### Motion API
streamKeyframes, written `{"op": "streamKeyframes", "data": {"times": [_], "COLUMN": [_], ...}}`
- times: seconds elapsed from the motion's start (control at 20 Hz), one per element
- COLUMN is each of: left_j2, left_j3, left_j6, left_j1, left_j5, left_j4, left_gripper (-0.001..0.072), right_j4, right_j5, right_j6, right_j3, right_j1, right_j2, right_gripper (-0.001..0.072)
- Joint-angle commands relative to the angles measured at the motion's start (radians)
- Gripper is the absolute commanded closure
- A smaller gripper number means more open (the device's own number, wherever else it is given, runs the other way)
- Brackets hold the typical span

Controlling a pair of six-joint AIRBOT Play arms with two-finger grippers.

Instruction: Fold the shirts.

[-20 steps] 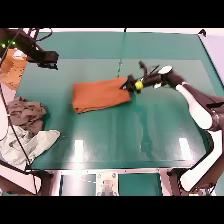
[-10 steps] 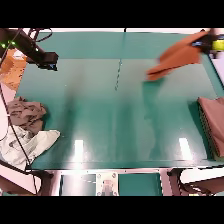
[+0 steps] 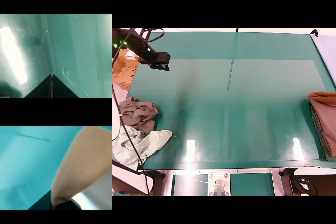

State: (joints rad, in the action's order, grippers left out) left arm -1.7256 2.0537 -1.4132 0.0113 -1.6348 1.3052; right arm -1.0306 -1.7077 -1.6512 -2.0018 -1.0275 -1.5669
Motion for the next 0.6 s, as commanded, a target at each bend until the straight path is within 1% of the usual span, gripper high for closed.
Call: {"op": "streamKeyframes", "data": {"times": [0.0, 0.15, 0.3, 0.55], "left_j2": [0.001, 0.000, 0.000, 0.000], "left_j3": [-0.009, -0.038, -0.046, -0.046], "left_j6": [-0.001, 0.000, -0.001, 0.000], "left_j1": [0.000, 0.000, 0.000, 0.000], "left_j5": [-0.006, -0.013, -0.017, -0.035], "left_j4": [-0.005, -0.007, -0.007, -0.007], "left_gripper": [0.0683, 0.0683, 0.0682, 0.0682], "right_j4": [-0.224, -0.337, -0.451, -0.674], "right_j5": [-0.134, -0.134, -0.134, -0.133], "right_j6": [-0.050, -0.067, -0.078, -0.122], "right_j3": [0.023, 0.115, 0.259, 0.505], "right_j1": [-0.067, -0.067, -0.080, -0.081], "right_j2": [0.032, 0.106, 0.162, 0.178], "right_gripper": [0.0703, 0.0703, 0.0702, 0.0700]}}
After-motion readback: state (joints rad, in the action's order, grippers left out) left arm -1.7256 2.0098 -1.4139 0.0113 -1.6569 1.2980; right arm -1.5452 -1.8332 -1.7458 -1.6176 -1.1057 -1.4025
